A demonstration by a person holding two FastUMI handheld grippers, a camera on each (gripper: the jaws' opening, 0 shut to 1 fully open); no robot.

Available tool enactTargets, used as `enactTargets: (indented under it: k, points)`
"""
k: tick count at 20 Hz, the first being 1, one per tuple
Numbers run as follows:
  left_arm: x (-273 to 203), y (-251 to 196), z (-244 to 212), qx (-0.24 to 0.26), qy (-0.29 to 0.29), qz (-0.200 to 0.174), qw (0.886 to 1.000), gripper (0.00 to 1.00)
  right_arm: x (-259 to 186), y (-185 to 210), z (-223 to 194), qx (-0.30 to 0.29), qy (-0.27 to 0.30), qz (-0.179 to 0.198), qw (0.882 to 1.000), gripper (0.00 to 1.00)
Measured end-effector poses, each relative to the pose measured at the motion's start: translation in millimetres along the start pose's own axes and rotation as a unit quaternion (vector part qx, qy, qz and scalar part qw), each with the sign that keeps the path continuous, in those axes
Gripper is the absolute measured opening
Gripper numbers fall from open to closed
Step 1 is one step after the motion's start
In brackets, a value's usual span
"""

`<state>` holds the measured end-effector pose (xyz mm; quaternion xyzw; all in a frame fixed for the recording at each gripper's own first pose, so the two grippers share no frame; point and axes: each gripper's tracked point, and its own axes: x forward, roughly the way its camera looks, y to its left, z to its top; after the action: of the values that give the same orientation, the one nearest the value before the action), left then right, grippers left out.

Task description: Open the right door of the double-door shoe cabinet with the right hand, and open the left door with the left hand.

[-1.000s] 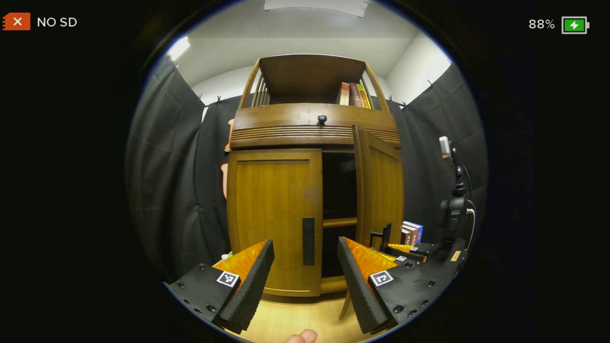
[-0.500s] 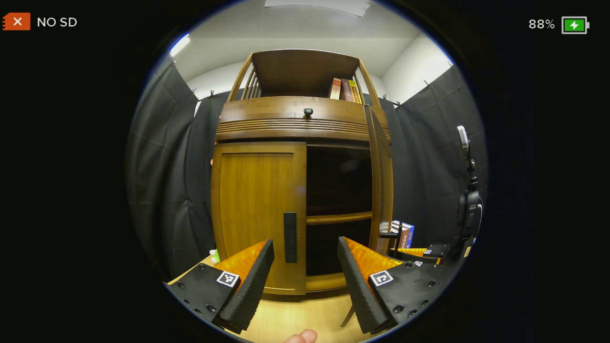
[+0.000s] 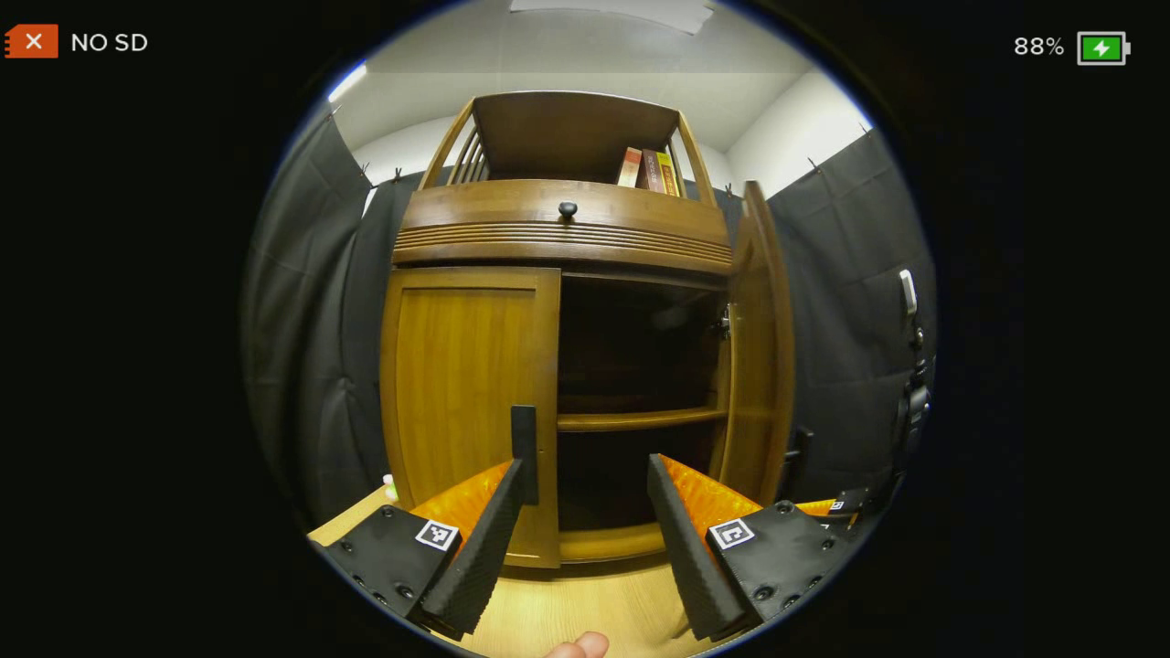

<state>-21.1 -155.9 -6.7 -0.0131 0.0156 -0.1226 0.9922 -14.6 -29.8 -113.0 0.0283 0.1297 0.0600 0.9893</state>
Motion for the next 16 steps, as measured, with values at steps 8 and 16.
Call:
enactTargets:
  k: [8,16]
  points:
    - [7.0,-25.2,0.9,-0.01,-0.005,-0.023,1.0,0.81,-13.4,-52.3,-1.8,0.012,-0.005,-0.056,0.998,0.26]
    - [11.9,-44.4,-3.2,-0.029,-0.001,-0.042,0.999,0.8,-20.1,-102.8,0.3,0.019,-0.02,-0.038,0.999,0.11]
